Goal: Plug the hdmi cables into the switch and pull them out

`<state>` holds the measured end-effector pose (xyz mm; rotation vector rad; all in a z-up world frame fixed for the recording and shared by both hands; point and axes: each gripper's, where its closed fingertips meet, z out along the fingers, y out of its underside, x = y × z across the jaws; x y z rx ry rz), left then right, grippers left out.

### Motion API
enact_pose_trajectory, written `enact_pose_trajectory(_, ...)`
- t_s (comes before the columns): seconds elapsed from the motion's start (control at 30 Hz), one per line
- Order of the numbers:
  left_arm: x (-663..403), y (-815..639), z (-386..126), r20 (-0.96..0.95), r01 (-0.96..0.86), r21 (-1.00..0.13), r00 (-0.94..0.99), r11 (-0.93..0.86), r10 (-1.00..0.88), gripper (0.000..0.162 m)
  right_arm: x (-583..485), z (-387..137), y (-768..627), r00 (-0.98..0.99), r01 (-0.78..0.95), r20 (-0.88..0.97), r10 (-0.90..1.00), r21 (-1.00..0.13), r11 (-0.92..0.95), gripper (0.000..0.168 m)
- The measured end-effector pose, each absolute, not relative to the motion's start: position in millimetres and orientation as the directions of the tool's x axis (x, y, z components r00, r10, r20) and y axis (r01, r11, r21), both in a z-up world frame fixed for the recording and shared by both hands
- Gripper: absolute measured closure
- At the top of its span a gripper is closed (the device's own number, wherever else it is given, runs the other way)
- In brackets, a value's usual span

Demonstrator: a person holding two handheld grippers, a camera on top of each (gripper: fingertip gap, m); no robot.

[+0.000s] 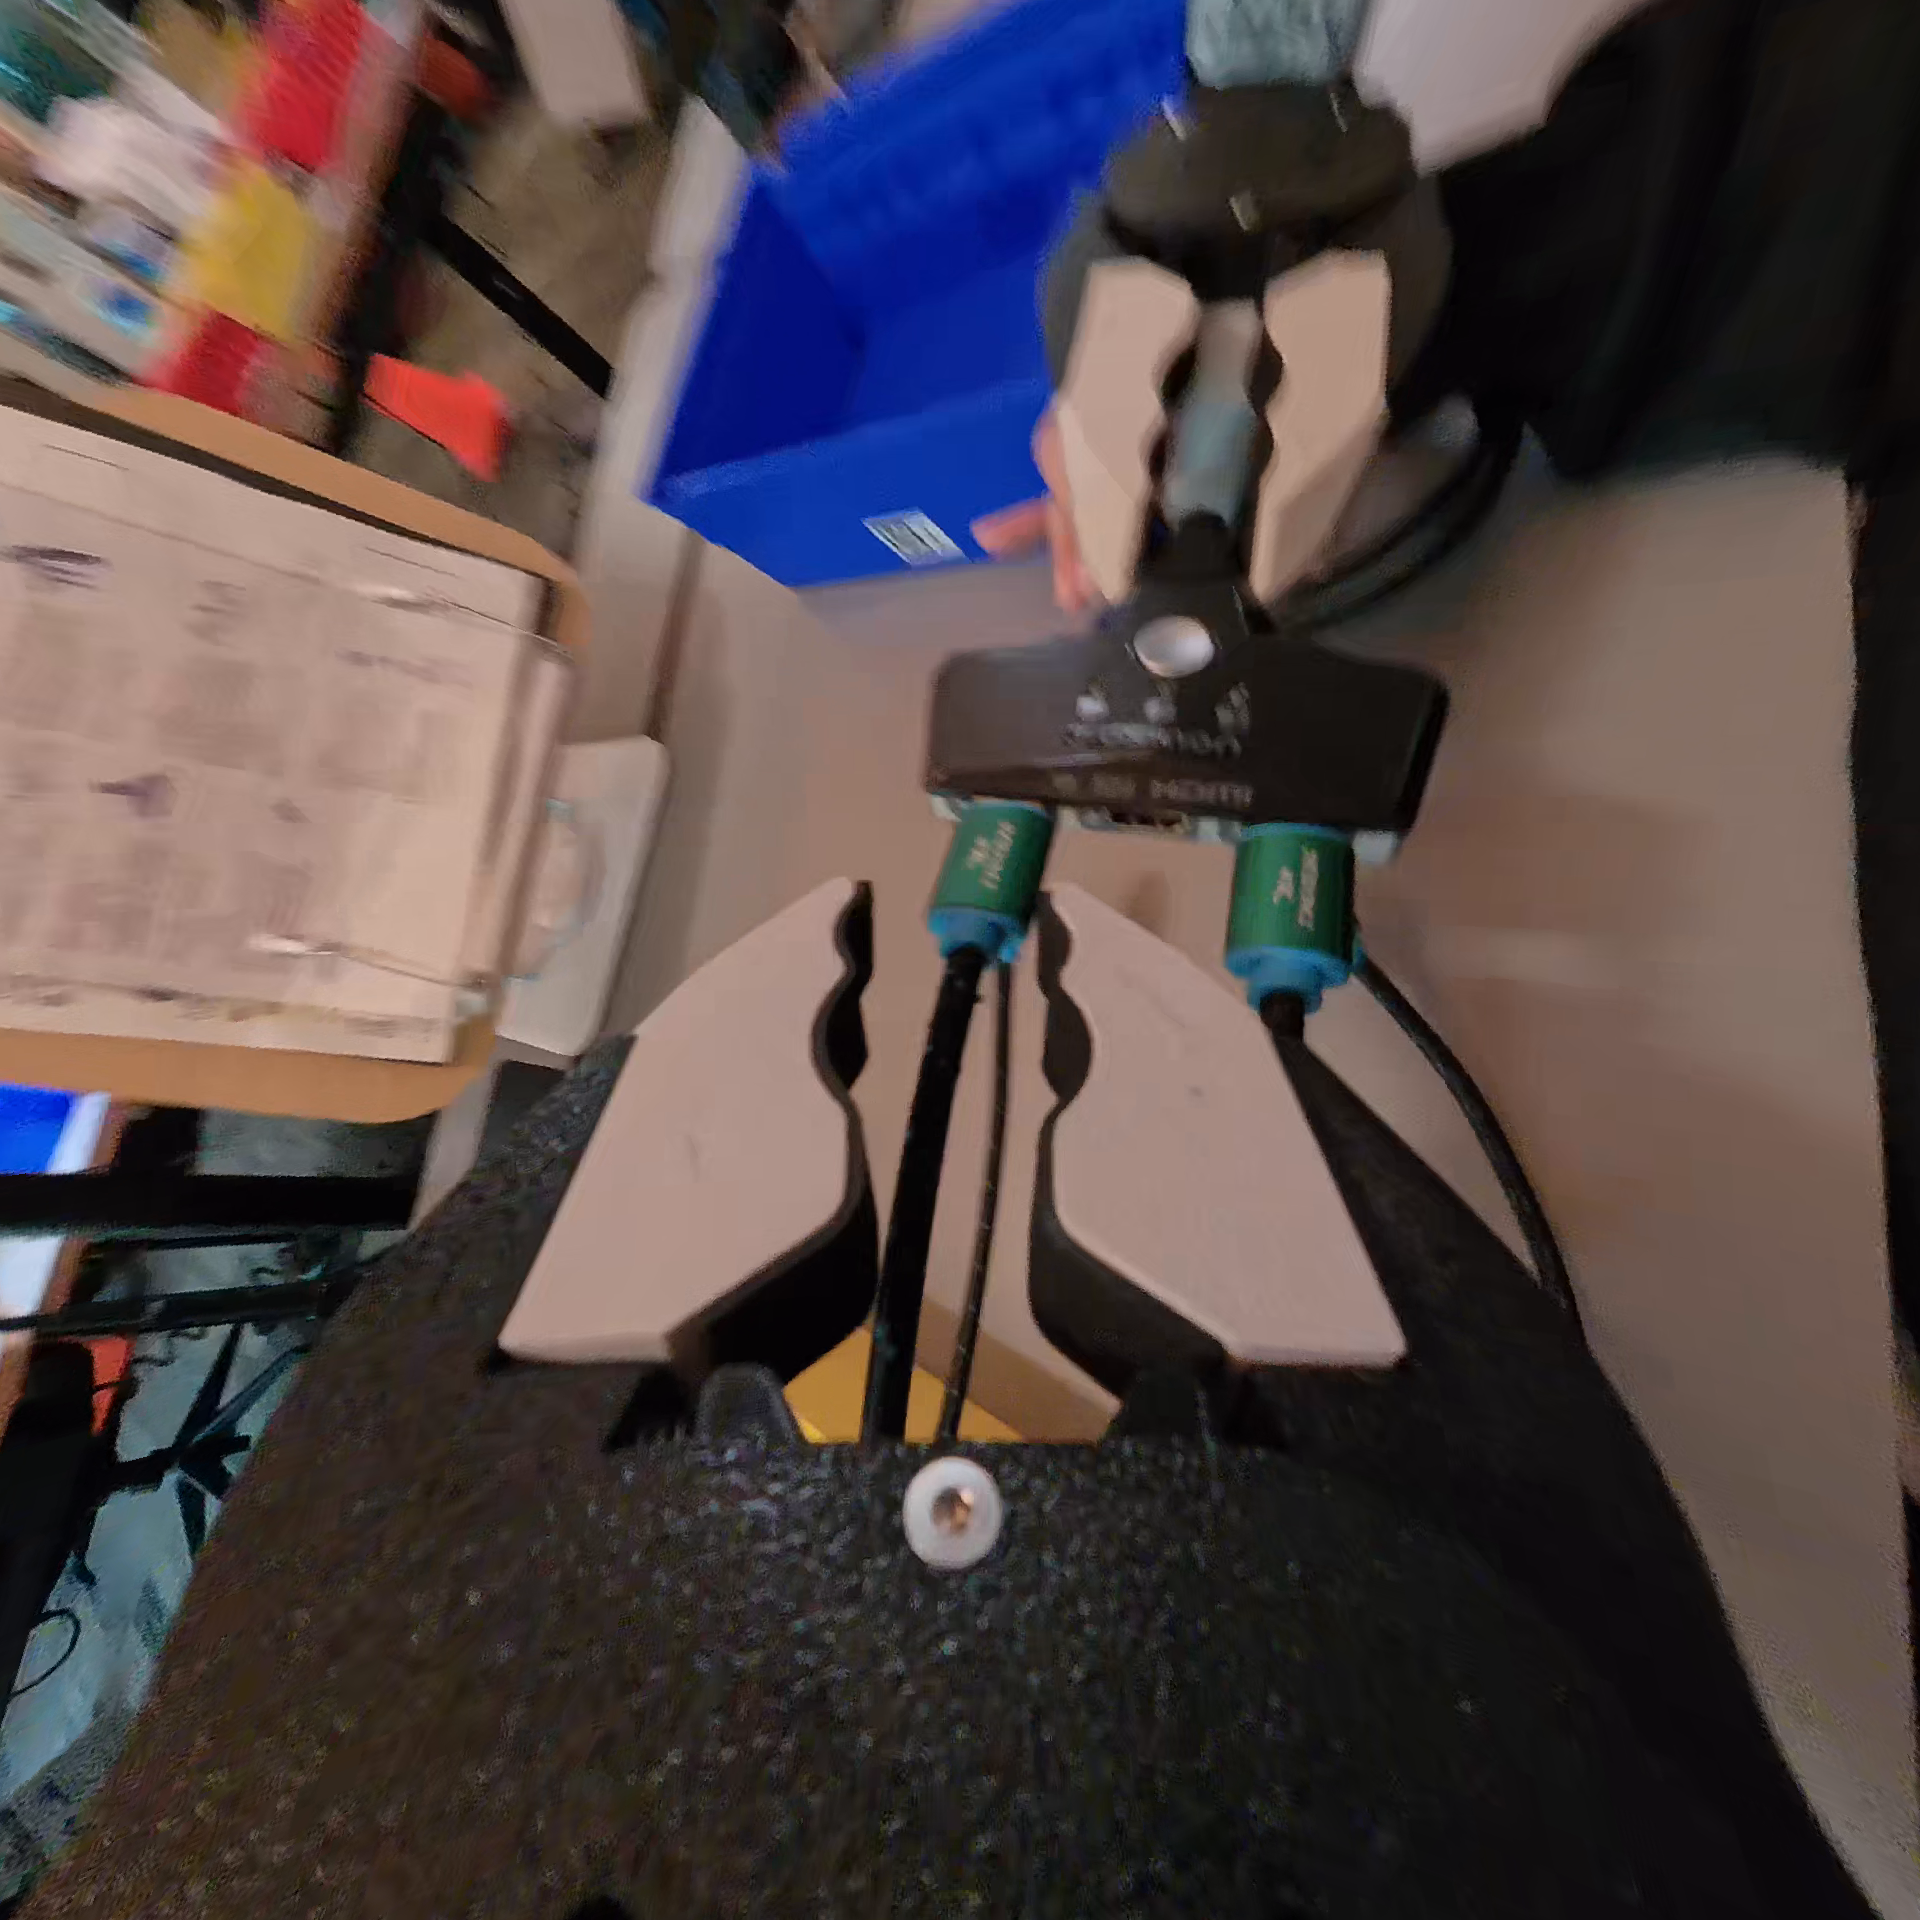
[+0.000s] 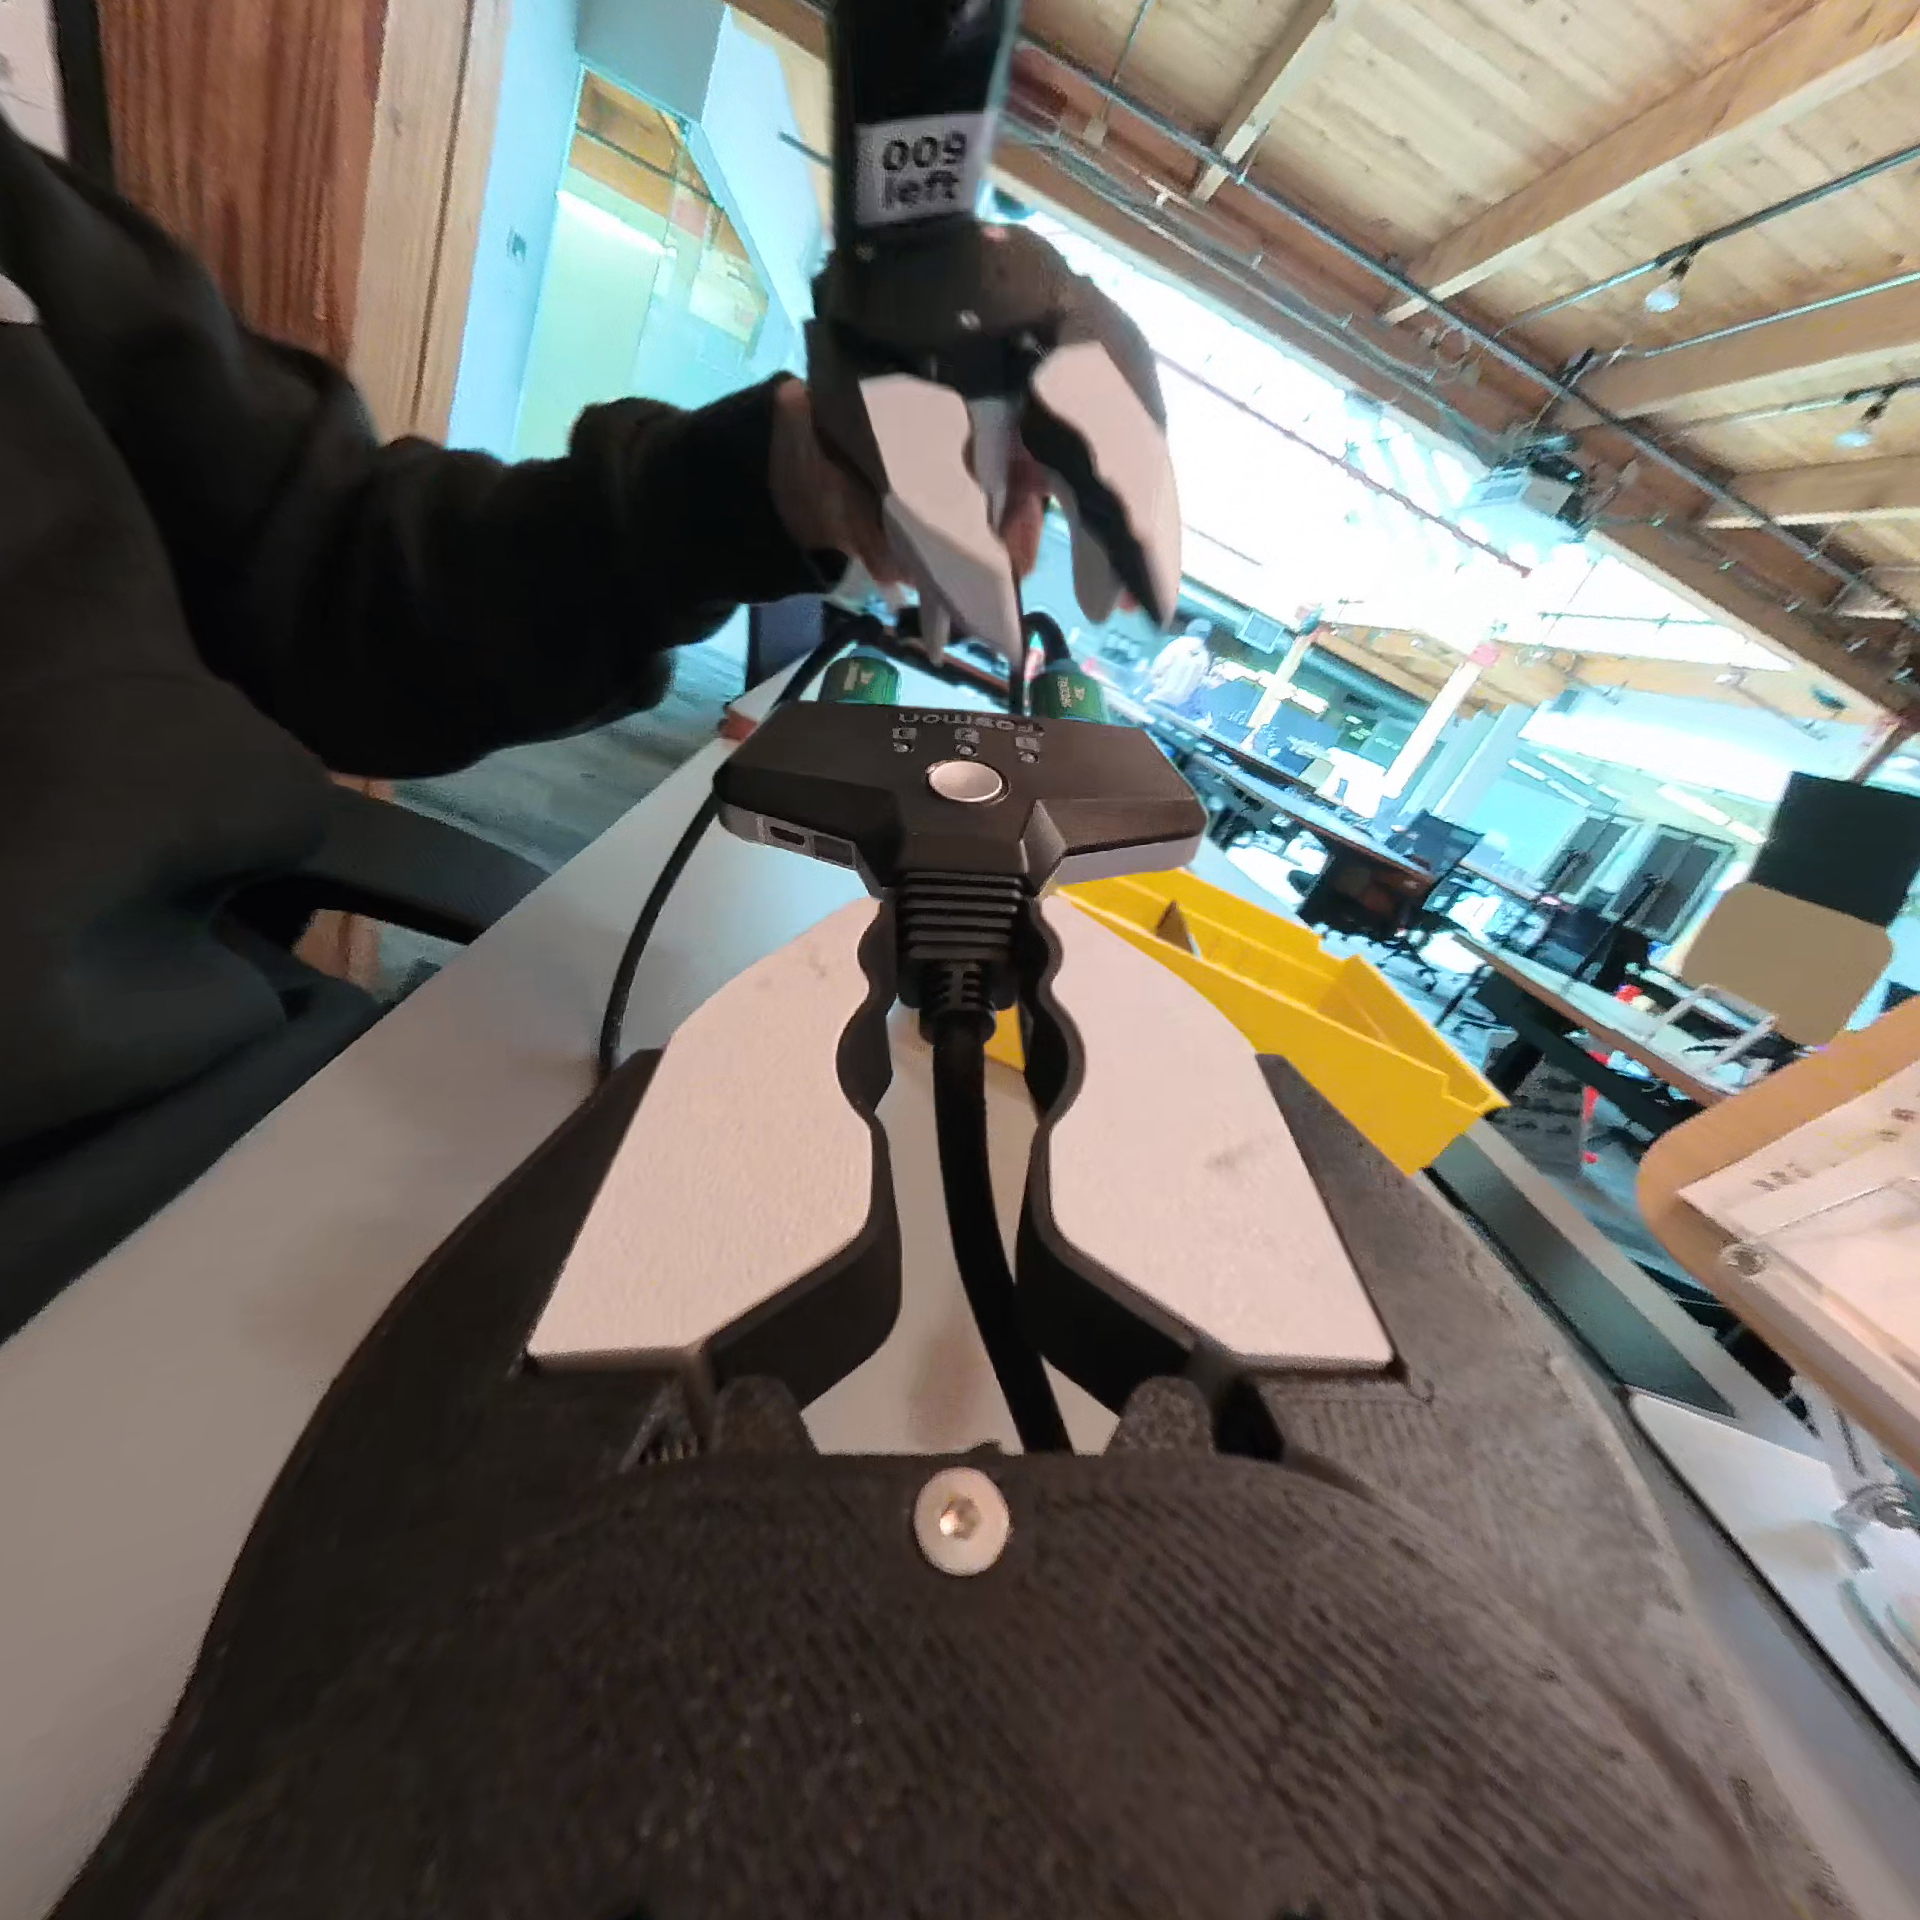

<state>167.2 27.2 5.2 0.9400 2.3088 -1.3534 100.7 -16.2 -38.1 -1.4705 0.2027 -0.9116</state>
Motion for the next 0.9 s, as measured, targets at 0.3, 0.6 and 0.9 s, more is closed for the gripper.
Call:
enact_pose_trajectory(0.3,241.4,123.5,88.7,-0.253,0.292,-0.940,-0.944,-0.177,-0.213,0.133,94.1,44.0,-49.3,0.381,0.543,0.428,-0.820,-0.821,-0.176,0.146)
enact_pose_trajectory(0.6,254.1,99.0,13.0,-0.263,0.255,-0.964,-0.955,0.078,-0.139,0.134,65.1,149.7,-81.1,0.384,0.562,0.348,-0.856,-0.823,-0.082,0.147)
enact_pose_trajectory(0.9,244.6,84.1,-24.5,-0.340,0.317,-0.918,-0.939,0.238,-0.062,0.129,23.6,194.0,-147.2,0.175,0.697,0.410,-0.895,-0.694,-0.182,0.146)
